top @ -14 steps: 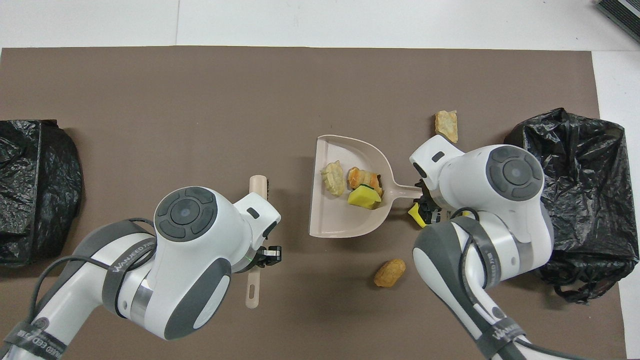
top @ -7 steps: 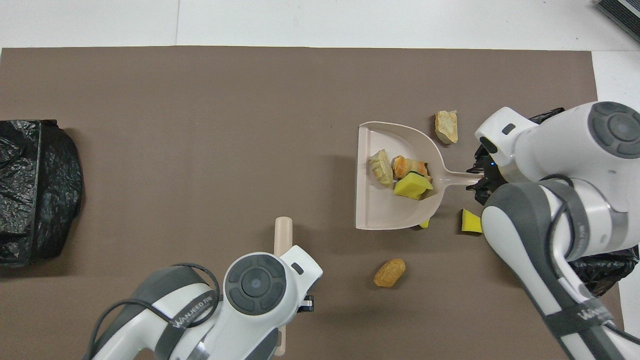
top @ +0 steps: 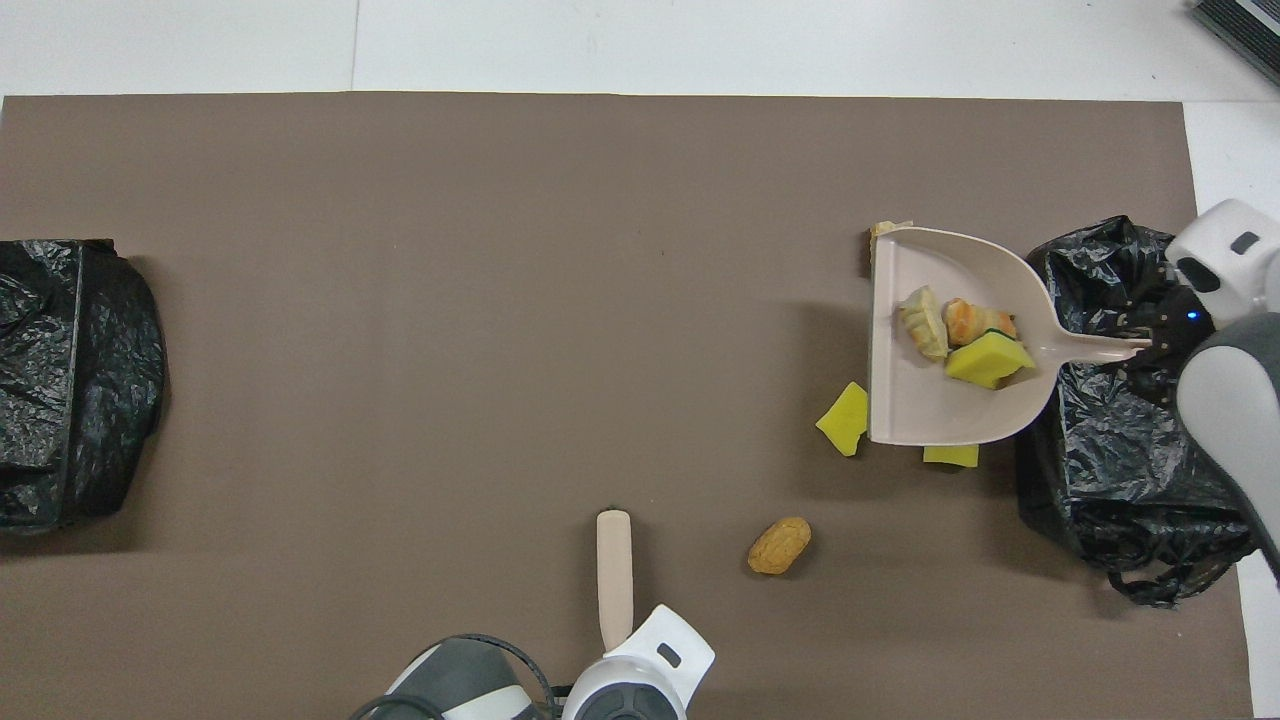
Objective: Sweep and dump trash in bin
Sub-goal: 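Tilt the dustpan over the black bag with the right gripper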
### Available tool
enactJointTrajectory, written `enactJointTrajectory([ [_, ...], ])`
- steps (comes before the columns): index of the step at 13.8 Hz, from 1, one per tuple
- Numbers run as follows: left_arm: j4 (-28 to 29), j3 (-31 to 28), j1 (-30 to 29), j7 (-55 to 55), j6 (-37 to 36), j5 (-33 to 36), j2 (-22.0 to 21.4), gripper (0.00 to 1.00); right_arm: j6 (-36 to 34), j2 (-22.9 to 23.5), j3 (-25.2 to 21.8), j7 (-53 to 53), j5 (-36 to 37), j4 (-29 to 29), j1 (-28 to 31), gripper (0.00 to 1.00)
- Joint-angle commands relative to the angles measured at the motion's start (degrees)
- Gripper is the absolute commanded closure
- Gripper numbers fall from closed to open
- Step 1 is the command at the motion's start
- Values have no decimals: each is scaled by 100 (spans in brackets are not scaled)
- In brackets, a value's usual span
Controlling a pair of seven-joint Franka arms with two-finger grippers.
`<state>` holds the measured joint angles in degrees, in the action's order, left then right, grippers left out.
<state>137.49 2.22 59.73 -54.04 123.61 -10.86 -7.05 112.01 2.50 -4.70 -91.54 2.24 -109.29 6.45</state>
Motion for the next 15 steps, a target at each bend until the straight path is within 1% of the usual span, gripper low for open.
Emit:
enactJointTrajectory([
  [1,269,-99,197,-300,409,84,-156,100,-101,39,57,-397,451,223,644,100],
  [3,287,-99,153,-292,505,23,-130,100,-66,48,57,-994,636,311,1093,100],
  [5,287,-107,118,-187,515,5,-112,70,-57,48,57,-1260,1135,347,1462,100],
  [7,269,-116,74,-90,489,5,-95,25,-4,40,57,-1191,1899,338,1595,100],
  [8,243,-116,-109,6,480,14,-16,5,83,31,48,-1077,2251,321,1596,100],
  [9,208,-116,-180,181,436,5,2,0,119,-4,57,-754,2576,260,1578,100],
  [11,68,-160,-329,332,243,14,2,0,93,-39,100,-25,3367,102,1395,100],
  [13,-256,-169,-777,752,-229,49,11,0,5,-31,92,512,3817,-21,1017,100],
  [15,-468,-178,-1321,1148,-460,137,-59,0,-196,-40,92,690,4256,-66,666,100],
])
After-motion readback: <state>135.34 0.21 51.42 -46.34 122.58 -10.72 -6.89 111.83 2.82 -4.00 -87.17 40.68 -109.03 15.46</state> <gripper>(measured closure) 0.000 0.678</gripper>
